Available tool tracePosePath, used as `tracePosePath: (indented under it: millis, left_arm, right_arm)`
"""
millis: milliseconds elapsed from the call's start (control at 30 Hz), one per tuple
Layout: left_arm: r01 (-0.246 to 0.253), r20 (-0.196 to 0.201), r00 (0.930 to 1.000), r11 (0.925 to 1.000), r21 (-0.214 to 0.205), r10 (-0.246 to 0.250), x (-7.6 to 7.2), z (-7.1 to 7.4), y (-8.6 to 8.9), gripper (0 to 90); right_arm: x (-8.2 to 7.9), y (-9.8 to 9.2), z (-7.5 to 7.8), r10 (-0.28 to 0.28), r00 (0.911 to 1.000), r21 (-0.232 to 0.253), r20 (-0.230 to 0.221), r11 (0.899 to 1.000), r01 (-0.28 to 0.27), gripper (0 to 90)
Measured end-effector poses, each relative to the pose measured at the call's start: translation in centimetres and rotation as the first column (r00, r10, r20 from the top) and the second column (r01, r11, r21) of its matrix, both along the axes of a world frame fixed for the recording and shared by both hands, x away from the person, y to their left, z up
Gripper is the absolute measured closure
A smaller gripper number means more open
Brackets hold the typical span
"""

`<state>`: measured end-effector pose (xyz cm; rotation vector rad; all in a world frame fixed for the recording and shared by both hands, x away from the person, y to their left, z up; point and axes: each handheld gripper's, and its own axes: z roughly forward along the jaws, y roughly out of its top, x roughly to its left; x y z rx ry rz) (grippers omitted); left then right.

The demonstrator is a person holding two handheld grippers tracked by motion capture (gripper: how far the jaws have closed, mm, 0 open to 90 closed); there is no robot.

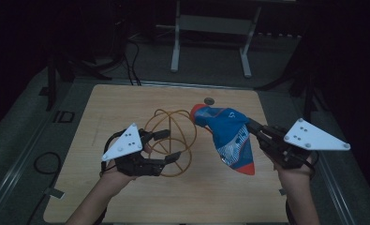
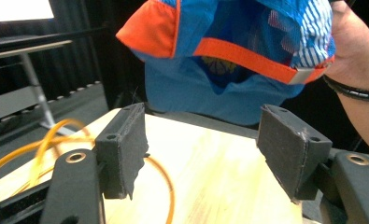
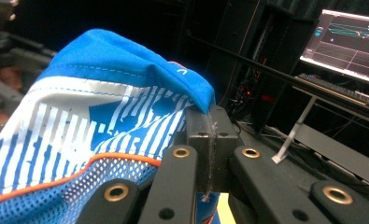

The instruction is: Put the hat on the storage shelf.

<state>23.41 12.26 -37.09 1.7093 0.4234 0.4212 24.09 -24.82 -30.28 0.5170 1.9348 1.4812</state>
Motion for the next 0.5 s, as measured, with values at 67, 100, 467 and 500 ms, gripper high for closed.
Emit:
tracePosePath:
  millis: [67,100,467,500]
  left_arm:
    - [-0.025,-0.004,0.9997,0.9997,-0.004,0.025,-0.1,-0.4,0.7,29.3]
    - [-0.037,-0.009,0.9993,0.9993,-0.010,0.037,-0.2,-0.7,1.1,27.3]
    - [-0.203,-0.009,0.9791,0.9790,-0.014,0.203,-1.5,-4.1,4.1,2.1]
    - [-0.223,-0.010,0.9748,0.9747,-0.019,0.223,-1.6,-4.6,4.3,1.8]
  right_arm:
    - [0.6,0.5,0.3,0.005,1.0000,0.005,-0.002,1.000,-0.005,90.0]
    - [0.9,0.8,0.5,0.007,1.0000,0.007,-0.004,1.000,-0.007,90.0]
    - [4.3,3.9,1.9,0.012,0.9999,0.002,-0.009,1.000,-0.012,90.0]
    - [4.6,4.2,2.0,0.012,0.9999,0.005,-0.012,1.000,-0.012,90.0]
